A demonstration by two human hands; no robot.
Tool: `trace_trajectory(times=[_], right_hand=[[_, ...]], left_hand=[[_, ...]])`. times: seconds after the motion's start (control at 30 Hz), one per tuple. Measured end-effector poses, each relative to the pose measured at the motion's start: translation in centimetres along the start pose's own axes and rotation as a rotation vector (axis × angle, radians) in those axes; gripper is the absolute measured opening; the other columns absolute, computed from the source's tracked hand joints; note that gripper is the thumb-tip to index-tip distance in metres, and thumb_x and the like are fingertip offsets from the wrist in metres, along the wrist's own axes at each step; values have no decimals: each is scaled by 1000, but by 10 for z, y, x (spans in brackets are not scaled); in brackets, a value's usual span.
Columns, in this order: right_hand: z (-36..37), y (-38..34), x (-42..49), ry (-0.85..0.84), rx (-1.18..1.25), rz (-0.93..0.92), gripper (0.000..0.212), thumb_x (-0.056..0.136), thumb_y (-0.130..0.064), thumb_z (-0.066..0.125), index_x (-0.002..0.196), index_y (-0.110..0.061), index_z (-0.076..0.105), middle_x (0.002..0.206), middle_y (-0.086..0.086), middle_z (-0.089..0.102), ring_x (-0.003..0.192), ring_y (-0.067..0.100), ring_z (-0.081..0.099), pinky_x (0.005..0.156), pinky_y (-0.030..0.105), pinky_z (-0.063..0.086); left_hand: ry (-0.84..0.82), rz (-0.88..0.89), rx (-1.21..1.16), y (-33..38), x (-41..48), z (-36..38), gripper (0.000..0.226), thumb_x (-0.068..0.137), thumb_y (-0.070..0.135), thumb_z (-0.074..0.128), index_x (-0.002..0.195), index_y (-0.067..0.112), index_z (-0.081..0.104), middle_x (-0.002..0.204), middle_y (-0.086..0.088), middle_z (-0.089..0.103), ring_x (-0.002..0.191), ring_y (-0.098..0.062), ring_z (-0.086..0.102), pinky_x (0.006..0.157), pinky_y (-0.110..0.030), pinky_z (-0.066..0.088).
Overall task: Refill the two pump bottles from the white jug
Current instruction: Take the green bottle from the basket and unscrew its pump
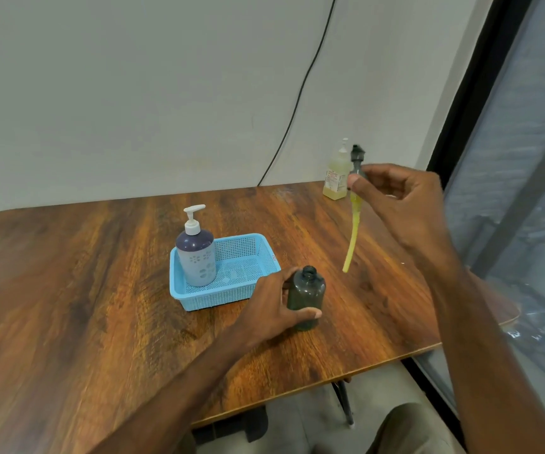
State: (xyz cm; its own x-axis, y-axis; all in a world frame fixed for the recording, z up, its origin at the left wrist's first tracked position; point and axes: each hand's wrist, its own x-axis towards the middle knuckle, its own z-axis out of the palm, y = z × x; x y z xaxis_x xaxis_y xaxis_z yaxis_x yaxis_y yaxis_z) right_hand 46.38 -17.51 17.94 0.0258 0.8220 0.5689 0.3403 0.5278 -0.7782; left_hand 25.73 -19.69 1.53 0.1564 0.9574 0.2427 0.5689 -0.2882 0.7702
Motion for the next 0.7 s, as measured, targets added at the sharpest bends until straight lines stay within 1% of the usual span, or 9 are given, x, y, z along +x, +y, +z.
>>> trace_trajectory(times=[0.07, 0.13, 0.23, 0.27, 0.4, 0.47, 0.53, 0.63, 0.7], right_hand=[[4, 24, -6, -89, -106, 84, 27, 81, -46, 80, 104, -30, 79, 91, -10, 78, 88, 12, 73, 85, 38, 61], [11, 53, -16, -188, -215, 195, 29, 80, -53, 77, 101, -32, 78, 90, -10, 76, 88, 13, 71, 81, 38, 59], [26, 97, -34, -323, -361, 277, 23, 83, -54, 75, 92, -33, 78, 83, -9, 75, 80, 16, 70, 66, 29, 52], [31, 112, -40, -349, -386, 304, 17, 83, -52, 76, 86, -34, 77, 80, -7, 75, 76, 18, 70, 64, 30, 51], [50, 147, -58, -435, -490, 394, 16, 85, -42, 77, 80, -27, 75, 77, -8, 73, 70, 6, 67, 66, 30, 58], [53, 150, -64, -451, -521, 380, 17, 88, -37, 76, 81, -22, 75, 74, -7, 71, 68, 5, 65, 56, 20, 51], [53, 152, -66, -435, -515, 361, 18, 89, -35, 76, 81, -19, 75, 73, -8, 70, 65, 2, 63, 48, 12, 42], [51, 155, -65, -433, -492, 363, 18, 89, -39, 74, 81, -22, 75, 70, -10, 69, 62, 1, 62, 45, 12, 39], [47, 164, -63, -423, -451, 366, 25, 87, -48, 74, 76, -25, 74, 65, -8, 70, 56, 2, 61, 48, 19, 42]], left_hand=[[7, 0, 8, 2, -1, 0, 82, 73, 52, 89, 143, 30, 52, 125, 25, 58, 107, 11, 57, 86, -2, 46], [14, 5, 18, 3, -1, -1, 78, 73, 51, 89, 140, 31, 53, 120, 26, 57, 103, 16, 55, 85, -2, 46], [18, 10, 41, 4, -2, 0, 79, 73, 53, 89, 140, 32, 53, 125, 21, 62, 111, 4, 58, 91, -13, 49], [19, 10, 48, 4, -3, 1, 80, 73, 54, 89, 141, 33, 52, 128, 19, 63, 114, 2, 58, 94, -15, 49], [19, -5, 81, 1, -4, 4, 83, 74, 59, 86, 144, 35, 48, 135, 17, 61, 119, 3, 55, 104, -24, 50], [19, -28, 111, 0, -5, 5, 92, 75, 65, 81, 152, 34, 40, 144, 14, 56, 129, -3, 51, 111, -31, 46], [8, -58, 142, 2, -8, 6, 101, 78, 67, 78, 159, 32, 29, 154, 10, 46, 137, -7, 44, 112, -26, 38], [1, -59, 133, 13, -14, 5, 109, 77, 73, 73, 162, 33, 18, 163, 9, 33, 145, -8, 32, 109, -23, 28], [15, -46, 87, 25, -18, -2, 107, 78, 80, 65, 162, 38, 14, 166, 14, 24, 150, -6, 25, 114, -27, 26]])
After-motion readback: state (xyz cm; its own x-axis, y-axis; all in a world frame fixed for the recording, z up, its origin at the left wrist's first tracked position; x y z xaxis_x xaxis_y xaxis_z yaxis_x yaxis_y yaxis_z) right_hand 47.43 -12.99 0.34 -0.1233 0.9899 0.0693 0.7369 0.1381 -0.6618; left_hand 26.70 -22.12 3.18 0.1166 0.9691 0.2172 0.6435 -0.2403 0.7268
